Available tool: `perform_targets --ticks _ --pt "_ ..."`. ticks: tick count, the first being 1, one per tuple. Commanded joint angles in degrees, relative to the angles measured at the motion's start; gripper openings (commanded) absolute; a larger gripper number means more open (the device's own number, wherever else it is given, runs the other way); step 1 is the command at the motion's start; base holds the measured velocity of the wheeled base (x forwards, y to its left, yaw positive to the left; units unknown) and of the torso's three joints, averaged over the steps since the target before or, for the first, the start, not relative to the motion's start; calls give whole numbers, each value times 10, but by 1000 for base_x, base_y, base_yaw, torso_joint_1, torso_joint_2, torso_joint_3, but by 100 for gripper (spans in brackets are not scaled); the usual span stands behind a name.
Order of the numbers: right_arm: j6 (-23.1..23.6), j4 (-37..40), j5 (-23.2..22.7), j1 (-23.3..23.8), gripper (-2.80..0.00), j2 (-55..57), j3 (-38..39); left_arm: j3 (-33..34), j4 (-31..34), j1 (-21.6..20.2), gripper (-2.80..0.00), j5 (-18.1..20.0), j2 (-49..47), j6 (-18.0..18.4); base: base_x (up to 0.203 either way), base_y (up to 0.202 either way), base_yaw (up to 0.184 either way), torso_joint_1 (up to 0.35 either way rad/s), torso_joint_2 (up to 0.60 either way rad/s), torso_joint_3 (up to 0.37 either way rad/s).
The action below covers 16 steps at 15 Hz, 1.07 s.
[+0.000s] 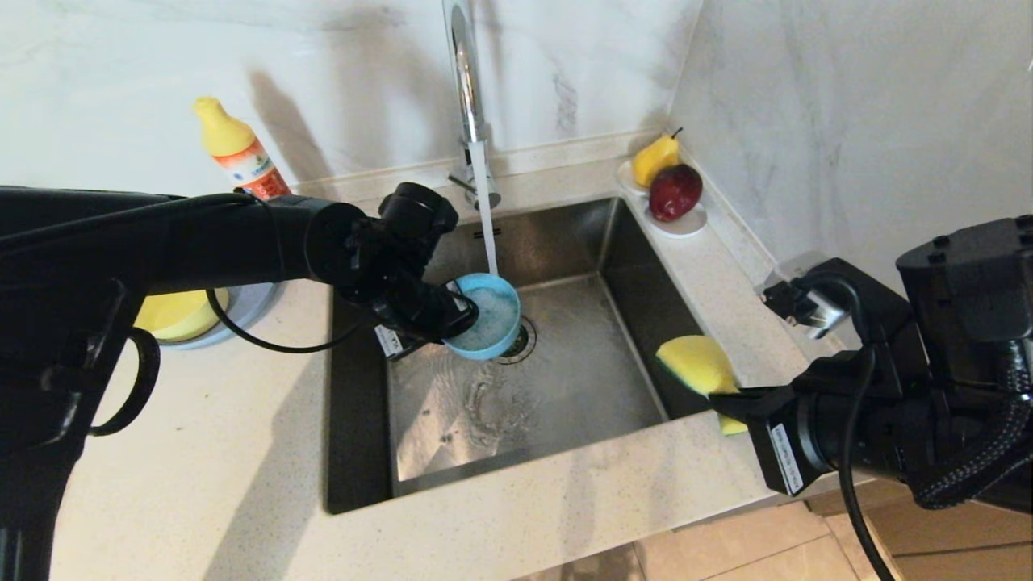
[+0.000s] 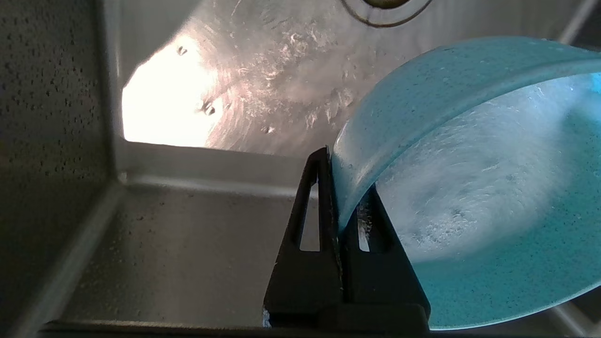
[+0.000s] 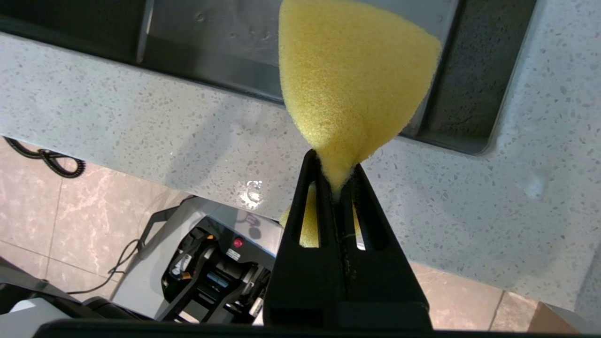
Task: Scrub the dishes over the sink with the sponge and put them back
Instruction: Wash the bowl
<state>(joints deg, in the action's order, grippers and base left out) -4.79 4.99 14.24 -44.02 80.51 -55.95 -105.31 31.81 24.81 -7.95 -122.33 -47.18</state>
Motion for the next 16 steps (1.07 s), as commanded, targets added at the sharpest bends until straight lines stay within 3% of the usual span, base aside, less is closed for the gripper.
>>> perform_targets --ticks 1,6,10,13,16 --pt "0 0 1 0 -280 -2 -1 2 0 1 -280 -22 21 0 0 0 0 0 0 0" --pt "0 2 1 0 -280 -12 1 41 -28 1 -280 -59 85 23 0 0 0 0 0 0" --pt "0 2 1 0 -280 -17 5 101 -120 -2 -280 -115 162 99 0 0 0 0 0 0" --pt "0 2 1 0 -280 -16 5 138 -164 -2 -280 -125 212 141 0 0 0 0 0 0" --pt "1 2 1 0 -280 -10 5 200 -280 -6 -280 -126 242 195 0 0 0 0 0 0"
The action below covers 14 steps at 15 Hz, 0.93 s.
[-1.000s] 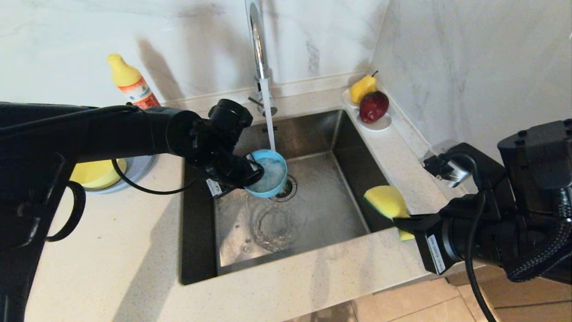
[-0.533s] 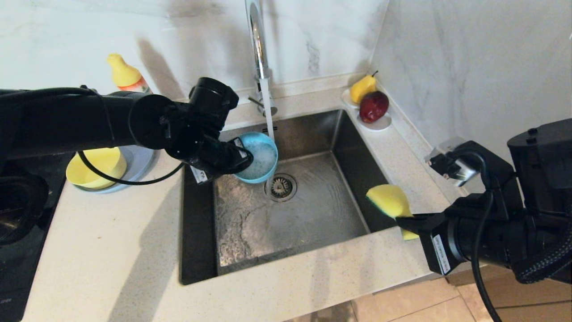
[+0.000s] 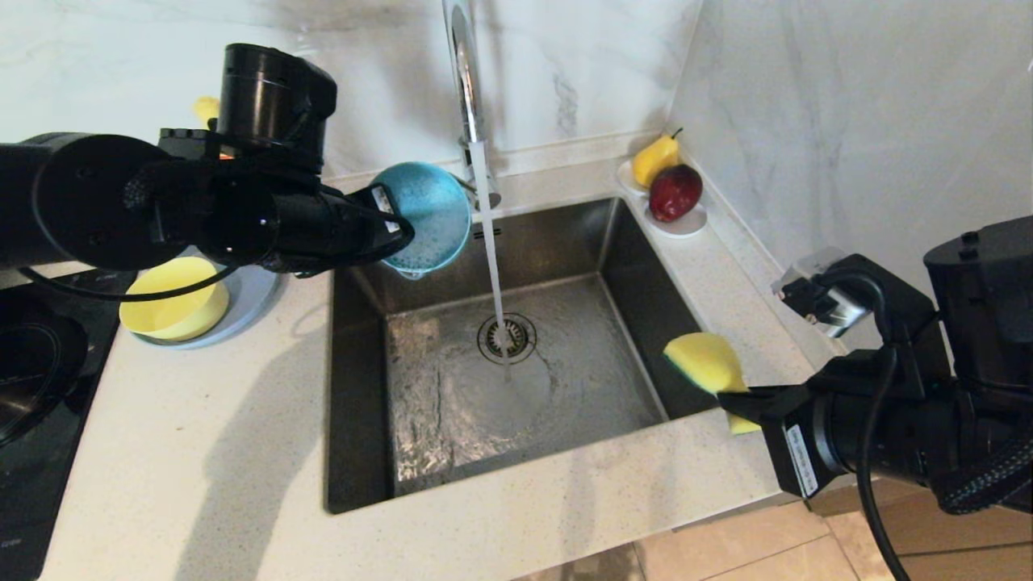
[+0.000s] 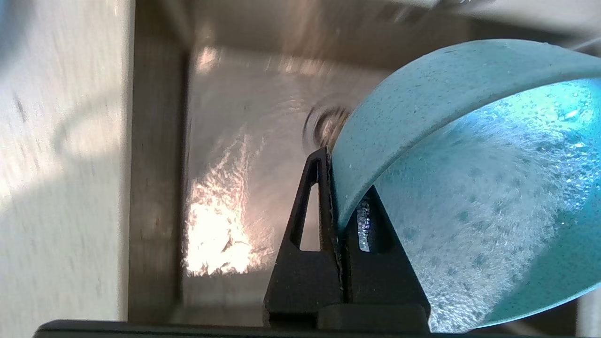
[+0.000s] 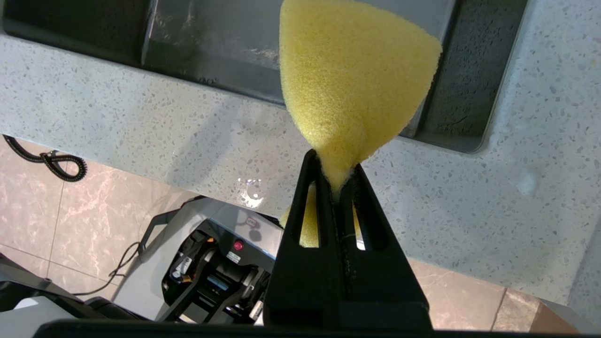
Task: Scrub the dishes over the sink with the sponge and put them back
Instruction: Wash the bowl
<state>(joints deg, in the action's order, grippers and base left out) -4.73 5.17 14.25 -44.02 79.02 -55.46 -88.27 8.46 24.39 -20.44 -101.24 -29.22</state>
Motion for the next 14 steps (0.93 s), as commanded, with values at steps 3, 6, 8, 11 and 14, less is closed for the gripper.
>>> perform_targets --ticks 3,6,8,11,14 --pt "1 0 1 0 -280 11 0 121 -202 -3 -280 -1 62 104 0 0 0 0 0 0" --pt "1 0 0 0 -280 14 1 158 -274 -5 -280 -1 80 153 0 0 0 0 0 0" --pt "0 -1 1 0 -280 18 3 174 -322 -6 -280 -1 79 163 0 0 0 0 0 0" --pt "1 -1 1 -1 -280 19 3 213 -418 -9 -280 4 77 205 0 0 0 0 0 0" --pt "0 -2 1 -1 -280 24 3 269 -584 -10 -280 8 66 279 0 0 0 0 0 0"
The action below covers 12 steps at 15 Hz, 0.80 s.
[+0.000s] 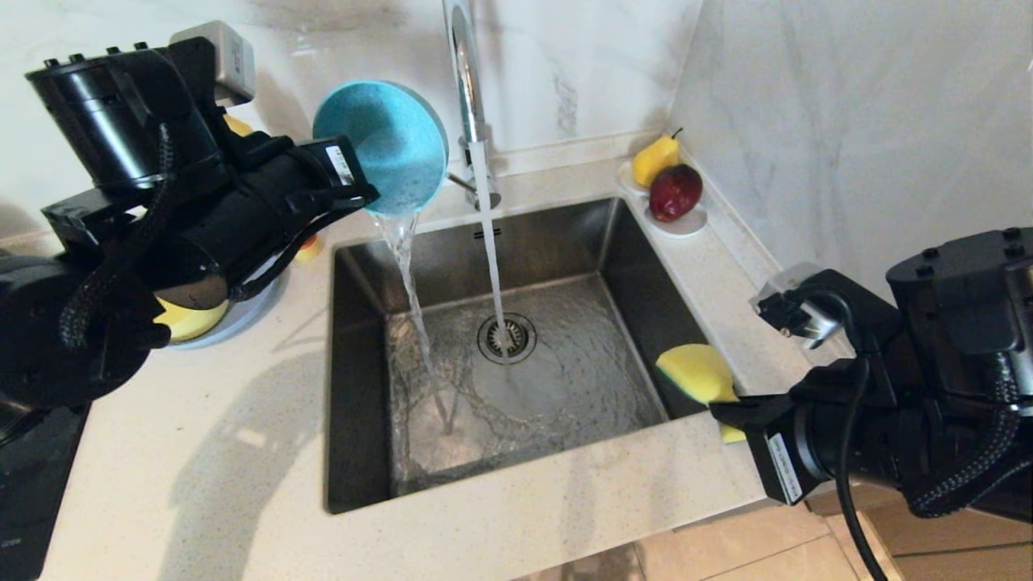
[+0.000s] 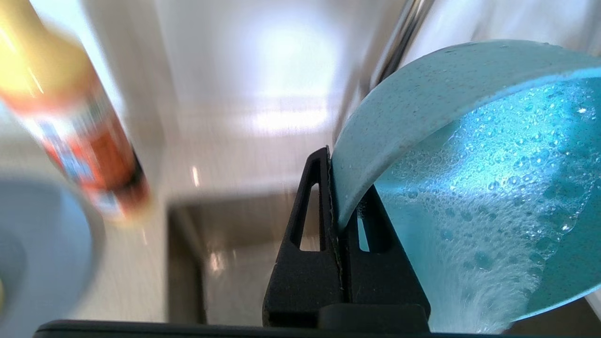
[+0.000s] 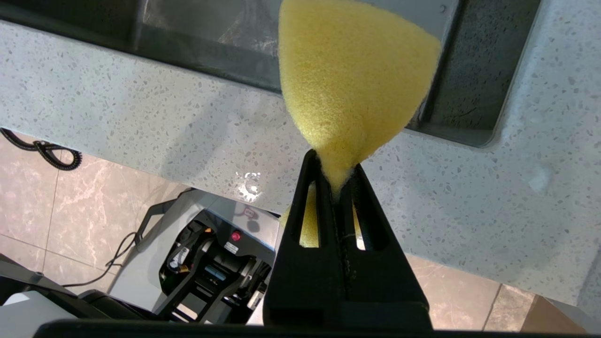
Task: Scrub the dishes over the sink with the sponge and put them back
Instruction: Wash the bowl
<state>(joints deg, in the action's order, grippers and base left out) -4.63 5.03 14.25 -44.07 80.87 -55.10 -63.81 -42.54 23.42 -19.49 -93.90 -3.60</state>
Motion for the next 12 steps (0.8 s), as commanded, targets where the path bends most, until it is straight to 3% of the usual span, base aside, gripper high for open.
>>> perform_targets --ticks 1,3,5,9,12 --pt "-1 0 1 -1 -280 6 -1 34 -91 0 -280 0 -8 38 0 0 0 0 0 0" --pt "-1 0 1 -1 -280 7 -1 45 -118 0 -280 4 -4 46 0 0 0 0 0 0" --pt "0 0 1 -1 -280 2 -2 61 -193 0 -280 11 -6 62 0 0 0 0 0 0" --pt "-1 1 1 -1 -280 -2 -1 76 -238 0 -280 13 -5 87 0 0 0 0 0 0" --pt "-1 1 0 -1 -280 -4 -3 86 -307 0 -280 21 -4 134 0 0 0 0 0 0"
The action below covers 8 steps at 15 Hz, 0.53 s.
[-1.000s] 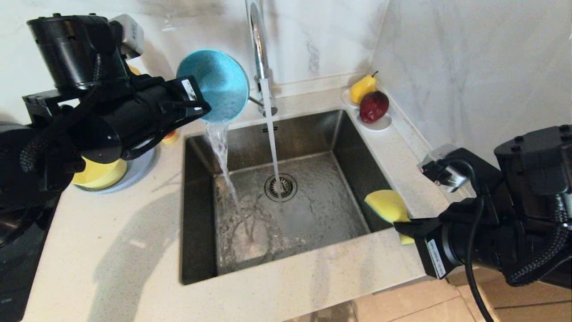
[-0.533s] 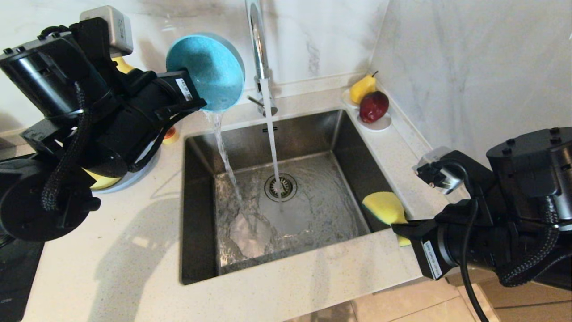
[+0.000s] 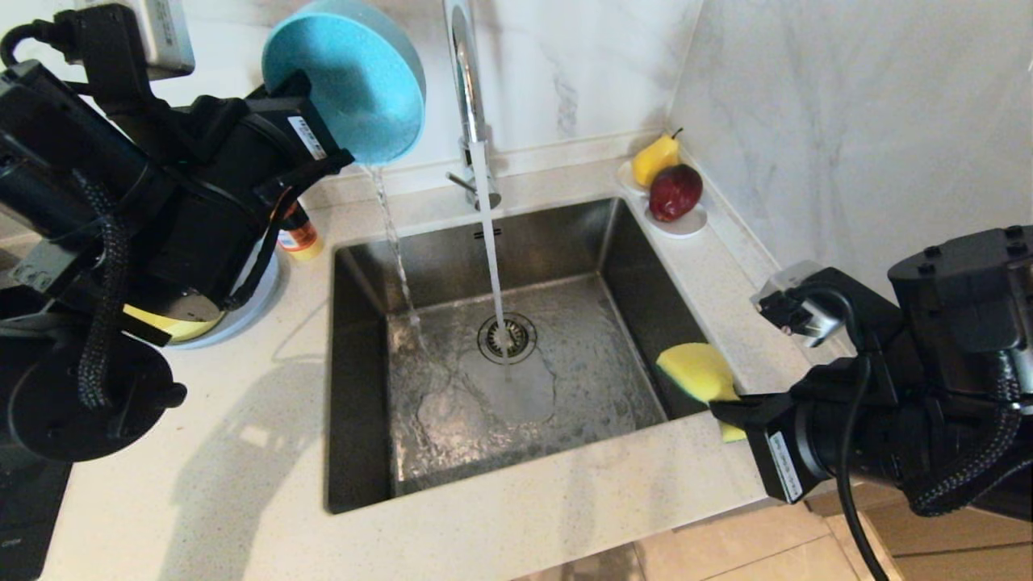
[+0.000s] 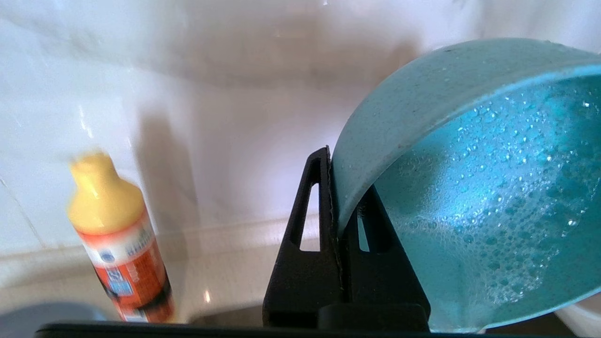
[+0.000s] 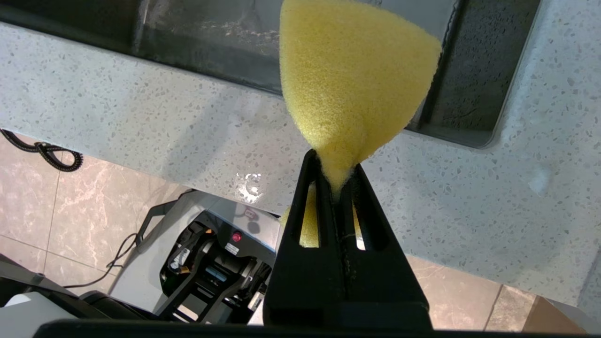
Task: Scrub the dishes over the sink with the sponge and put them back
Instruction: Wash the bowl
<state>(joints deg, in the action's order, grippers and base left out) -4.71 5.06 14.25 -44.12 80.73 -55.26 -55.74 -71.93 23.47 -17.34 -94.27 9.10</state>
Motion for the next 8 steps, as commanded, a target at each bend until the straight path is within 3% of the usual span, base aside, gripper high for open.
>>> perform_targets --ticks 1,4,6,8 --pt "0 0 0 0 -280 -2 -2 8 -15 -1 -280 -1 4 7 0 0 0 0 0 0" --pt "-1 1 -18 -4 -280 -12 -5 15 37 0 -280 2 35 2 0 0 0 0 0 0" --pt "-1 4 -34 -7 -280 -21 -7 19 127 4 -280 6 66 -4 0 0 0 0 0 0" --pt "-1 10 -66 -12 -280 -38 -18 14 263 8 -280 34 92 -19 0 0 0 0 0 0"
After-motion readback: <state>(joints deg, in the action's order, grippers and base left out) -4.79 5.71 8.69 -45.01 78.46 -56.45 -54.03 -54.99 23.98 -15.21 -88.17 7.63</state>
